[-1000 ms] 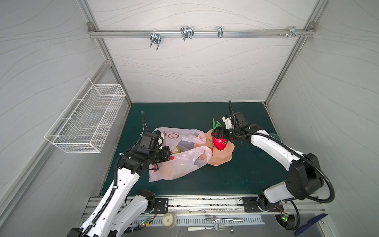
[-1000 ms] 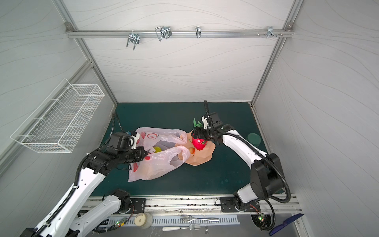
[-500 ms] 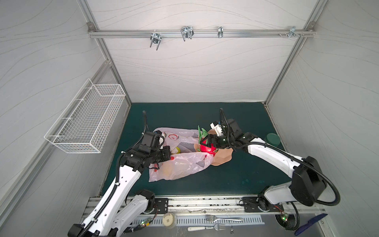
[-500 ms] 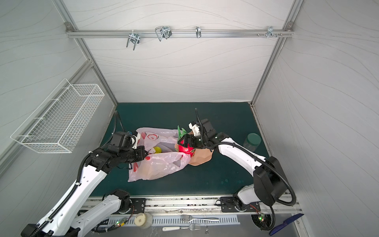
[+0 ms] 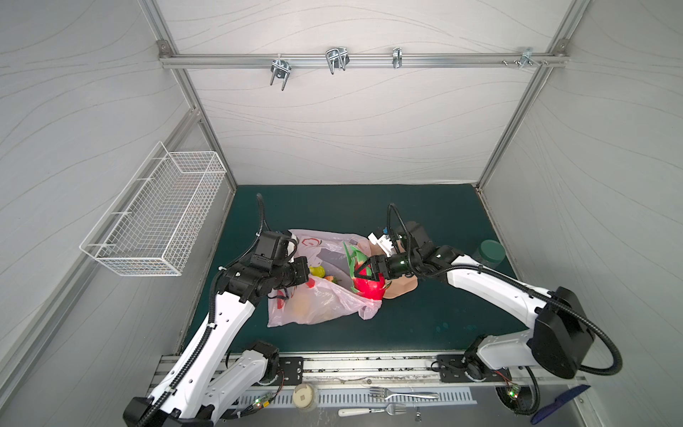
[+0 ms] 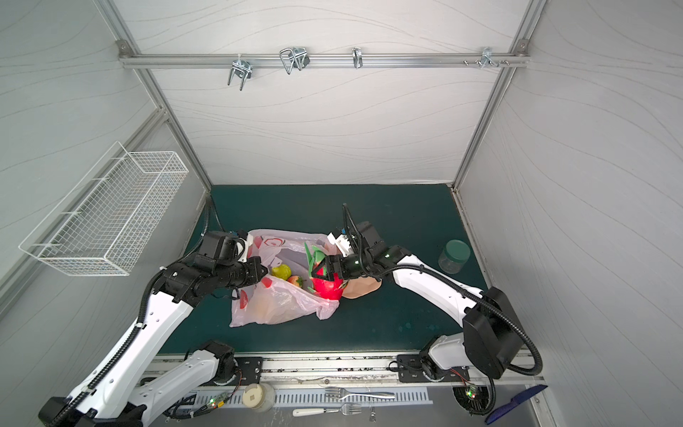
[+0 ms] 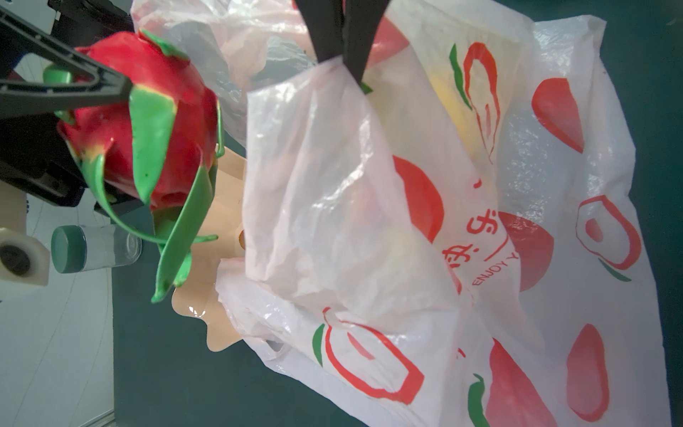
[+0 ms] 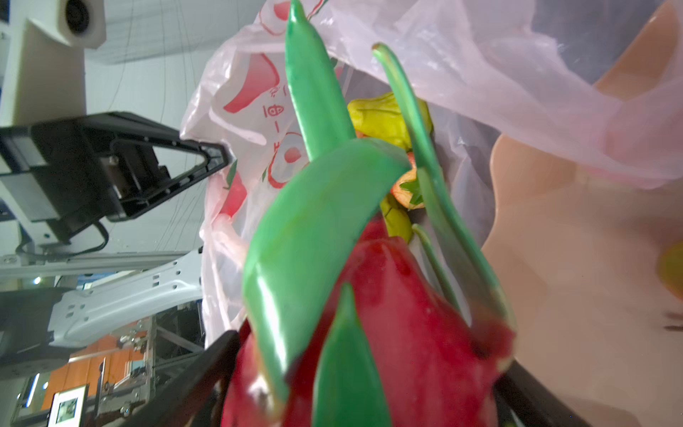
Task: Place the fruits into the plastic bag
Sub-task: 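Lift the red dragon fruit off the plate with the right gripper, then carry the dragon fruit into the bag mouth held by the left gripper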
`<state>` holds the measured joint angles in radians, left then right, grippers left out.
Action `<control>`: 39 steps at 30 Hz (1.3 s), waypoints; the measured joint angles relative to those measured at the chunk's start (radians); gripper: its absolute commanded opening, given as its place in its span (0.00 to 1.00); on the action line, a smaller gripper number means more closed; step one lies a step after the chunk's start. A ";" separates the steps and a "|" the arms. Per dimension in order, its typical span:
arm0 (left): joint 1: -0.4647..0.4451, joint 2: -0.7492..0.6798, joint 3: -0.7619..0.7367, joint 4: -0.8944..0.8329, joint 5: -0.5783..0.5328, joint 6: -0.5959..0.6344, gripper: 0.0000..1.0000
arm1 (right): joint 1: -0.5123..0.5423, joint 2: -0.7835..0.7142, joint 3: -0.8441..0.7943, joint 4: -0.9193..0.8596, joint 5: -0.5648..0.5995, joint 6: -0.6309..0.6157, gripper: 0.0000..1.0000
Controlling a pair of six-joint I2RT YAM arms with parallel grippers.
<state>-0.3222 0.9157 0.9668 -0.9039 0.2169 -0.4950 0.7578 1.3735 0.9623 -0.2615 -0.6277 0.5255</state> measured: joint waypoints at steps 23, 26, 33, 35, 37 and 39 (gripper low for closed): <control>-0.002 0.019 0.017 0.044 0.000 -0.008 0.00 | 0.056 0.173 0.087 -0.080 -0.199 -0.091 0.43; -0.005 0.027 0.022 0.051 0.000 -0.008 0.00 | 0.067 0.201 0.096 -0.085 -0.205 -0.093 0.39; -0.017 0.036 0.035 0.063 0.000 -0.007 0.00 | 0.073 0.285 0.140 -0.106 -0.208 -0.097 0.33; -0.020 0.036 0.035 0.069 0.001 -0.007 0.00 | 0.073 0.307 0.158 -0.109 -0.207 -0.096 0.32; -0.023 0.036 0.035 0.073 0.002 -0.007 0.00 | 0.074 0.327 0.174 -0.114 -0.206 -0.096 0.31; -0.026 0.036 0.035 0.076 0.003 -0.007 0.00 | 0.074 0.349 0.196 -0.123 -0.202 -0.092 0.31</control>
<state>-0.3481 0.9516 1.0023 -0.8280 0.2199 -0.5022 0.8322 1.7226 1.1584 -0.3847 -0.8295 0.4332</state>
